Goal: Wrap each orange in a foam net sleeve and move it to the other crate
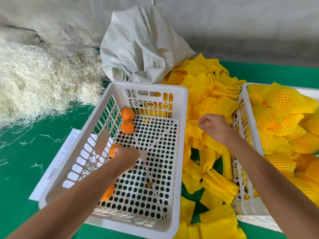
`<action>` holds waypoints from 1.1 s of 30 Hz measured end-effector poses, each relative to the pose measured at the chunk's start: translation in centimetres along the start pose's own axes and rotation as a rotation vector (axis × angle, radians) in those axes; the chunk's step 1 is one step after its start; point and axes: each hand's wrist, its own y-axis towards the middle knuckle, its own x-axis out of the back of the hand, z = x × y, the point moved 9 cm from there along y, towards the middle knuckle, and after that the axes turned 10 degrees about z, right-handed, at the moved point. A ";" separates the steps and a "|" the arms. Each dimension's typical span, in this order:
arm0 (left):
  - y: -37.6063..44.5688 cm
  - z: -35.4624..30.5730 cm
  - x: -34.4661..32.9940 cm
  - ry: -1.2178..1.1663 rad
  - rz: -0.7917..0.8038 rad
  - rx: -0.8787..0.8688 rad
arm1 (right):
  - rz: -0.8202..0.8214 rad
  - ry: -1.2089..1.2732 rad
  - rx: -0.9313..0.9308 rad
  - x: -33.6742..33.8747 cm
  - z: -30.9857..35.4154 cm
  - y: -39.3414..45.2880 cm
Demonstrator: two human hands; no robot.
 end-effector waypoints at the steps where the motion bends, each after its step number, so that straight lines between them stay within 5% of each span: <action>1: 0.0 -0.1 -0.1 -0.024 -0.002 -0.012 | 0.003 -0.001 -0.001 0.0 0.0 0.0; 10: -3.1 0.8 4.5 -0.458 -0.149 -0.290 | -0.070 0.065 0.031 1.9 0.2 -0.1; 17: -12.3 2.2 16.2 -1.122 -0.827 -0.736 | -0.246 0.356 0.006 4.7 -0.4 -0.8; 20: -14.0 0.2 19.2 -1.394 -0.988 -0.875 | -0.340 0.414 0.042 5.6 0.4 -1.6; 26: -10.7 -7.2 20.9 -1.936 -0.906 -0.877 | -0.498 0.388 0.143 6.7 2.0 -2.8; 30: -9.9 -11.3 21.6 -1.911 -0.831 -0.901 | -0.610 0.271 0.226 8.3 3.3 -4.0; 33: -9.3 -12.9 21.5 -1.969 -0.718 -0.954 | -0.531 0.215 0.351 7.4 4.9 -3.9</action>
